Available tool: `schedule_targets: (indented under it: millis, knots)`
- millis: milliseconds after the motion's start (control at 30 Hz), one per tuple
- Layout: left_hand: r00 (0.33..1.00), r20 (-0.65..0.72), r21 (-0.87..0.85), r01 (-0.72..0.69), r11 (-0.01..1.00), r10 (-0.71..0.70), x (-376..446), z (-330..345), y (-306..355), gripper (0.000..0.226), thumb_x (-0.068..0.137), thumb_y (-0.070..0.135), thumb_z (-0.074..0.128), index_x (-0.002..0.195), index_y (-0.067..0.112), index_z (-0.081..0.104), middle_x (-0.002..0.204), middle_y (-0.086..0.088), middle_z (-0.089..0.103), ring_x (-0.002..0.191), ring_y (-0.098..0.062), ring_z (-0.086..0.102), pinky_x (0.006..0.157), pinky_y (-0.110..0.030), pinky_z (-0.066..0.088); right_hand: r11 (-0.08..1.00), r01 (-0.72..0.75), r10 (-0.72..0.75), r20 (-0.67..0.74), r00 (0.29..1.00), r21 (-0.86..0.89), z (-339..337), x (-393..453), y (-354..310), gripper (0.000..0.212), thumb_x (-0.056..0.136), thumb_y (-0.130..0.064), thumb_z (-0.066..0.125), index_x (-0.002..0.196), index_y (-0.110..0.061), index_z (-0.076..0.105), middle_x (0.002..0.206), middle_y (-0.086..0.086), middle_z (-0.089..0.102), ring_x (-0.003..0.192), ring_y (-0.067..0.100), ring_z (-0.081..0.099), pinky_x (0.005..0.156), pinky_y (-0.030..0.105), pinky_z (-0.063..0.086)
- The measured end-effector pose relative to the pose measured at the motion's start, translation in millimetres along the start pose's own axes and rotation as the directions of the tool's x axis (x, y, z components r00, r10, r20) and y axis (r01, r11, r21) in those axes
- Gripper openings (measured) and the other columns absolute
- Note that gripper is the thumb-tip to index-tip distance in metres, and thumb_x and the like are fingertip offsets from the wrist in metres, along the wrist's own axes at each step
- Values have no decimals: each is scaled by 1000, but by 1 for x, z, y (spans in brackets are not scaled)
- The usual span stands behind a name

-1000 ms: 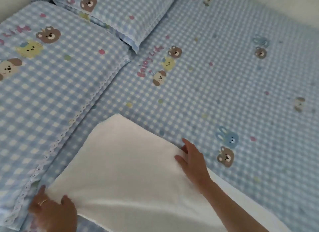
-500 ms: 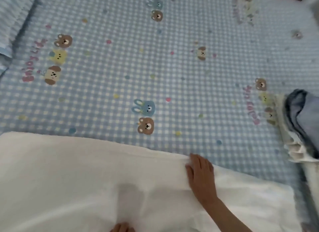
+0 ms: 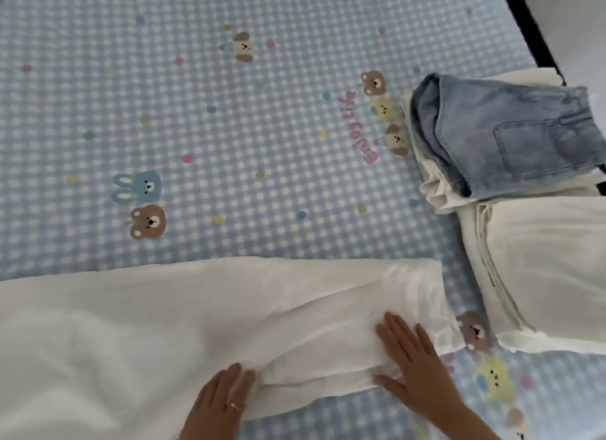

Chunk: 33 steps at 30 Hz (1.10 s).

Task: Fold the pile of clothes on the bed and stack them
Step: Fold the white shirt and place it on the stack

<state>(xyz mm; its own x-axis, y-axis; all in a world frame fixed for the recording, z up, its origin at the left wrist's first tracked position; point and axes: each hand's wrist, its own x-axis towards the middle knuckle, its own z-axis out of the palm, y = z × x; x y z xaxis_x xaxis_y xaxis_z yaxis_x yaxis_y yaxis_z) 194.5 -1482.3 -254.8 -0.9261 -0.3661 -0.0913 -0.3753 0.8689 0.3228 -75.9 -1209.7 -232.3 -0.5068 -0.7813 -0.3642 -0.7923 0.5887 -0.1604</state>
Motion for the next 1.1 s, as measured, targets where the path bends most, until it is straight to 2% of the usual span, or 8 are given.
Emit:
schedule_targets:
  millis: [233,400,500,600,767,900,1000,1100]
  knots:
    - [975,221,131,-7,991,-23,48,2,48,40,69,18,41,88,-2,70,113,-24,65,90,-41,68,74,-43,57,994,98,-94,-100,991,38,-13,10,25,69,65,4,30,125,-11,62,133,7,57,120,24,58,112,32,17]
    - [988,151,22,-19,1000,15,39,-11,80,38,100,22,23,116,7,55,131,0,56,127,-15,50,111,-12,16,981,176,-167,-101,981,84,-29,-10,48,69,60,8,39,120,-13,66,130,3,60,124,19,53,111,32,22]
    - [963,201,23,-185,982,177,14,-2,86,54,102,24,14,105,8,65,153,-3,31,136,-12,38,111,-24,17,953,286,-286,-15,958,105,-32,-30,63,50,77,-15,69,126,-18,62,138,-1,53,132,18,44,113,28,16]
    - [966,181,-69,-174,982,184,25,6,98,43,100,39,18,116,14,50,160,-1,6,145,-14,16,110,-28,19,962,-28,58,-104,993,272,-34,-20,64,55,92,-43,44,139,-15,46,150,6,37,136,24,38,113,38,24]
    - [976,189,-4,111,994,-108,113,26,140,61,97,48,22,145,12,28,156,-16,18,146,-27,9,113,-47,15,711,-640,650,76,756,290,-32,36,55,73,96,-47,40,150,-6,12,148,17,35,125,35,46,99,45,41]
    - [882,355,80,300,951,-308,167,51,152,75,88,55,27,147,8,22,154,-24,16,142,-38,19,111,-60,21,596,-625,657,142,741,505,-32,44,53,82,90,-41,58,152,-19,9,141,15,43,117,37,52,91,41,44]
    - [850,429,86,296,951,-304,171,52,148,75,92,58,17,148,14,-8,155,-17,-18,144,-33,-13,115,-54,0,308,-624,688,285,668,718,-55,47,56,79,81,-31,73,146,-18,30,133,12,55,114,30,57,95,39,44]
    - [853,442,-332,443,833,-277,150,24,143,61,100,44,24,148,29,-10,157,9,-18,142,-5,-19,117,-27,-8,120,-568,595,399,698,814,-99,40,41,40,75,-25,79,109,-16,60,100,3,71,79,11,67,67,24,50]
